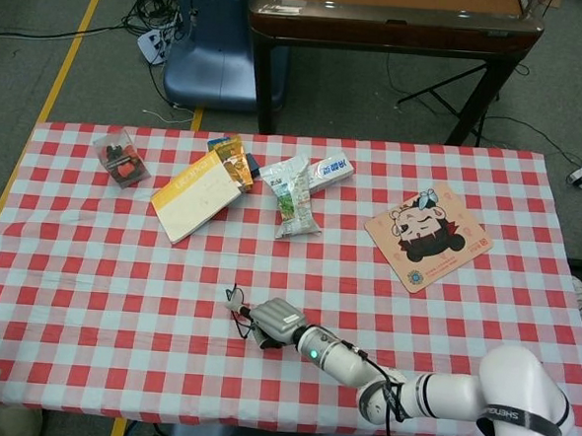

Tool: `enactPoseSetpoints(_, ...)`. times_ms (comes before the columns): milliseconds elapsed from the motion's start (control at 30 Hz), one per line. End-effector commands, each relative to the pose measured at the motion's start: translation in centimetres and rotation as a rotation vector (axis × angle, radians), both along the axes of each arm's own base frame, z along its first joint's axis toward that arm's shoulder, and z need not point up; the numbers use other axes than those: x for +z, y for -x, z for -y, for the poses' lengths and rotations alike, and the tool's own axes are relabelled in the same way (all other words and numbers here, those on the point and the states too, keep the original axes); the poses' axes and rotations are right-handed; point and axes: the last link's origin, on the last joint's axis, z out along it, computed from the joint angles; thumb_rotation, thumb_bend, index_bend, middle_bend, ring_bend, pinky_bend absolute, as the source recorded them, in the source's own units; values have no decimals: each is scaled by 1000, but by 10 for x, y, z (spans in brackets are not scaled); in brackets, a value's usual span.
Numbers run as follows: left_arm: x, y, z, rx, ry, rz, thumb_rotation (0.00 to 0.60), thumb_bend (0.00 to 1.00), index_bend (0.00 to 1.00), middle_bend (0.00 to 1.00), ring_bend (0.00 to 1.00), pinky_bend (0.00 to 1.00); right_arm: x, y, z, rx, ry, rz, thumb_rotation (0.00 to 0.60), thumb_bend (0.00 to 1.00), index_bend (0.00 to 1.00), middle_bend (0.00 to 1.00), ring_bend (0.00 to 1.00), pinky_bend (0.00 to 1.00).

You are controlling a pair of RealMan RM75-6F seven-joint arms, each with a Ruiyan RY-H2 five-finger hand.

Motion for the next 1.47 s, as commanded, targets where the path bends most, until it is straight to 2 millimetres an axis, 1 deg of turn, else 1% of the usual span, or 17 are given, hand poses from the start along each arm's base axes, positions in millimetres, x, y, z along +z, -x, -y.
enactPoseSetpoints(33,0,0,-1,-1,2,0,600,164,0,0,0,0,21,3,3,2,49,38,600,868,0,1000,1000,979)
enactPoseSetpoints(167,-2,-2,-2,-10,6,1,600,164,0,0,0,0,42,12,7,2,99,50,600,868,0,1000,1000,979)
enactPoseSetpoints(200,-2,-2,-2,-11,7,1,600,164,0,0,0,0,45,13,7,2,105,50,600,868,0,1000,1000,978)
enactPoseSetpoints(367,0,-4,-3,-17,2,1,600,164,0,0,0,0,69,31,9,8,172,31,600,869,0,1000,1000,979)
enactPoseSetpoints(467,1,-4,-3,-17,0,1,600,164,0,0,0,0,86,48,9,11,232,-3,600,865,0,1000,1000,978)
enactPoseSetpoints(600,2,-5,-5,-21,-1,4,600,164,0,0,0,0,115,76,3,17,359,-61,600,846,0,994,1000,980)
enactPoseSetpoints(667,2,-5,-7,-25,-1,3,600,164,0,0,0,0,131,93,-3,9,445,-100,600,828,0,968,1000,980)
enactPoseSetpoints(767,0,-7,-10,-35,3,3,600,164,0,0,0,0,154,117,-16,-23,576,-146,600,791,0,911,967,963)
enactPoseSetpoints(833,-1,-9,-14,-42,9,-1,600,164,0,0,0,0,169,133,-27,-58,659,-172,600,762,0,863,908,936)
enactPoseSetpoints(933,-3,-12,-20,-55,13,-4,600,164,0,0,0,0,188,156,-45,-116,752,-197,600,711,0,726,761,897)
enactPoseSetpoints(1000,-4,-14,-24,-67,19,-6,600,164,0,0,0,0,199,171,-58,-157,804,-212,600,662,0,593,624,815)
enactPoseSetpoints(1100,-7,-19,-28,-83,29,-9,600,164,0,0,0,0,215,189,-73,-207,858,-228,600,601,0,424,456,691)
enactPoseSetpoints(1133,-7,-20,-29,-86,30,-10,600,164,0,0,0,0,219,193,-77,-219,872,-232,600,593,0,399,428,666)
enactPoseSetpoints(1200,-9,-22,-32,-91,31,-12,600,164,0,0,0,0,226,201,-84,-246,897,-240,600,571,0,313,316,566)
enactPoseSetpoints(1233,-10,-24,-32,-92,33,-11,600,164,0,0,0,0,230,206,-89,-262,908,-245,600,569,0,289,278,528)
enactPoseSetpoints(1300,-10,-26,-34,-98,37,-12,600,164,0,0,0,0,235,211,-96,-280,922,-252,600,568,0,268,238,475)
enactPoseSetpoints(1467,-12,-31,-36,-109,43,-15,600,164,0,0,0,0,241,218,-105,-294,942,-247,600,568,0,263,228,452)
